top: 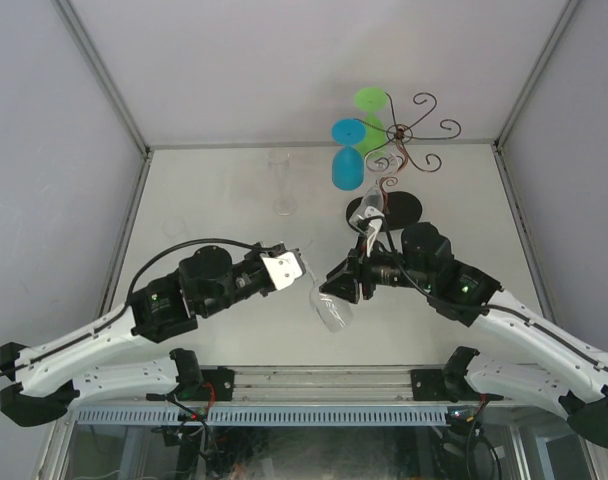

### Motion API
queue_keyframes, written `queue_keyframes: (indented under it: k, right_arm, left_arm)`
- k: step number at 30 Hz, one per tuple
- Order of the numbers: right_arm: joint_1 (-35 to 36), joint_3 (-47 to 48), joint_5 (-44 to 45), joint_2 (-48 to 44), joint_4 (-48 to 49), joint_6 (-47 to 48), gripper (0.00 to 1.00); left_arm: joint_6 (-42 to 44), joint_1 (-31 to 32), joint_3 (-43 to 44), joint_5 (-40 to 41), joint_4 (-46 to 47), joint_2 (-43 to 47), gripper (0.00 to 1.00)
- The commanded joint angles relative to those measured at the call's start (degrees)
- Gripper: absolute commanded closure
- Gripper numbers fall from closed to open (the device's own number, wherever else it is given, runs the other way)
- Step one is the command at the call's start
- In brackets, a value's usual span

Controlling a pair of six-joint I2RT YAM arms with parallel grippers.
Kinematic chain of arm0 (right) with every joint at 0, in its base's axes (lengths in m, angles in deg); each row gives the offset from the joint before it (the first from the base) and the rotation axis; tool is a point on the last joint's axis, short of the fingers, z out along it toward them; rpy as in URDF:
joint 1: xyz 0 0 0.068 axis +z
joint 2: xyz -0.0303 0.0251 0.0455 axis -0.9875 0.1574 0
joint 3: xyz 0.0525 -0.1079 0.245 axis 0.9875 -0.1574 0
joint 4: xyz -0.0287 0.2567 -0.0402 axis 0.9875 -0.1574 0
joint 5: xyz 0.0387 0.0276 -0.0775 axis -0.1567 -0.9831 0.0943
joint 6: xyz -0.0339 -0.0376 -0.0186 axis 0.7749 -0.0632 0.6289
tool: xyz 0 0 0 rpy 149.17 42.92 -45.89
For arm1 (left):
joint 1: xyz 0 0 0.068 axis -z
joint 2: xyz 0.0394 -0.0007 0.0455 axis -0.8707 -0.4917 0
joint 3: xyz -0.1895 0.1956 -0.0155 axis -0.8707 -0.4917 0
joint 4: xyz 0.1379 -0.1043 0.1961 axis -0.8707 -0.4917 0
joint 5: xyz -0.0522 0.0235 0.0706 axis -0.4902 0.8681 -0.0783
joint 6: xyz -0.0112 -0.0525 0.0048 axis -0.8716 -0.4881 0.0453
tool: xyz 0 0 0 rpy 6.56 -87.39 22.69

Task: Place the wine glass upside down on the wine glass rack
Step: Turn the wine glass upside down at the wine rack.

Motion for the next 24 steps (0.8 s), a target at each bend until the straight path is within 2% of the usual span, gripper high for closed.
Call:
queue_keyframes:
  k: [1, 10, 17, 21, 24]
  right_arm:
    - [1.5, -0.1, -0.8, 1.2, 5.3, -0.8, 0.6]
    - [1.9, 0.0, -1.9, 5.1, 8.2, 0.6, 0.65]
    - [2.1, 0.0, -3.3, 6.9, 8.6, 0.6, 0.82]
    - [2.1, 0.0, -3.4, 7.1, 8.5, 0.8, 1.0]
    - [2.1, 0.0, -2.8, 6.9, 8.0, 0.7, 1.0]
  left_arm:
    - [-0.4, 0.3, -0.7, -2.4, 6.5, 1.8, 1.0]
    - [-1.1, 0.3, -0.8, -5.9, 6.2, 1.0, 1.0]
    - [-0.8, 0.2, -0.7, -6.3, 5.7, 0.4, 1.0]
    - [-0.8, 0.3, -0.5, -6.5, 5.2, -0.1, 1.0]
    - [-0.7, 0.3, -0.5, -5.9, 5.2, -0.2, 1.0]
